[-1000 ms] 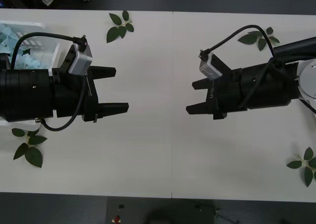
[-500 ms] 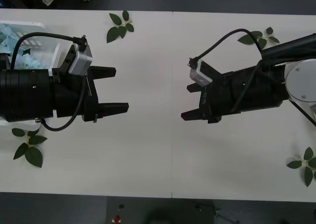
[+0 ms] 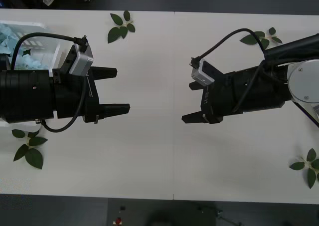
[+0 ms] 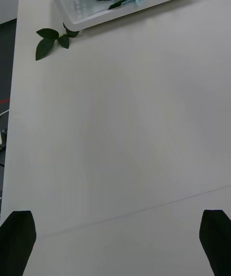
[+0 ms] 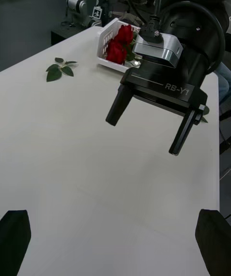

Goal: Put the red flowers into the right box and the blue flowers into the left box

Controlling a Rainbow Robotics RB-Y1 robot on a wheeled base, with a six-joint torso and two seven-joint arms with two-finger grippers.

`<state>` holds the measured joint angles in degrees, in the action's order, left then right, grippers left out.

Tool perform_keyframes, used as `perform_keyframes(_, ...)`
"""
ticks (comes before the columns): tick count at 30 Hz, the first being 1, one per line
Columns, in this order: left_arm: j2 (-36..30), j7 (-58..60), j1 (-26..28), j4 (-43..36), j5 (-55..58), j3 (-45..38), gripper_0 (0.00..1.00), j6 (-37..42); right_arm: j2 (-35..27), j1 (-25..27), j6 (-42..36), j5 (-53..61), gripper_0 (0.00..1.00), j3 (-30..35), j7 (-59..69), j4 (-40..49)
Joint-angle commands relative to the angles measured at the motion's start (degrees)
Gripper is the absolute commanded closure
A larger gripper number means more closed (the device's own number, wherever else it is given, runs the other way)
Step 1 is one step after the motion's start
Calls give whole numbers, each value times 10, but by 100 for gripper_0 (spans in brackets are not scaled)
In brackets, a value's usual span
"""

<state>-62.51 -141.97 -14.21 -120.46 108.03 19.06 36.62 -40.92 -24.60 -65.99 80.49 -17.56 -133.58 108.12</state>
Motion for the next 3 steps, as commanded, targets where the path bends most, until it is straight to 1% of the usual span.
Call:
perform_keyframes(1,-2,-5,-7,-13,0,-5,0,-3,1,-9,1,2,0,14,-27,19)
perform_keyframes(3,-2,-5,-7,-13,0,-5,0,-3,1,-9,1,2,0,14,-27,19)
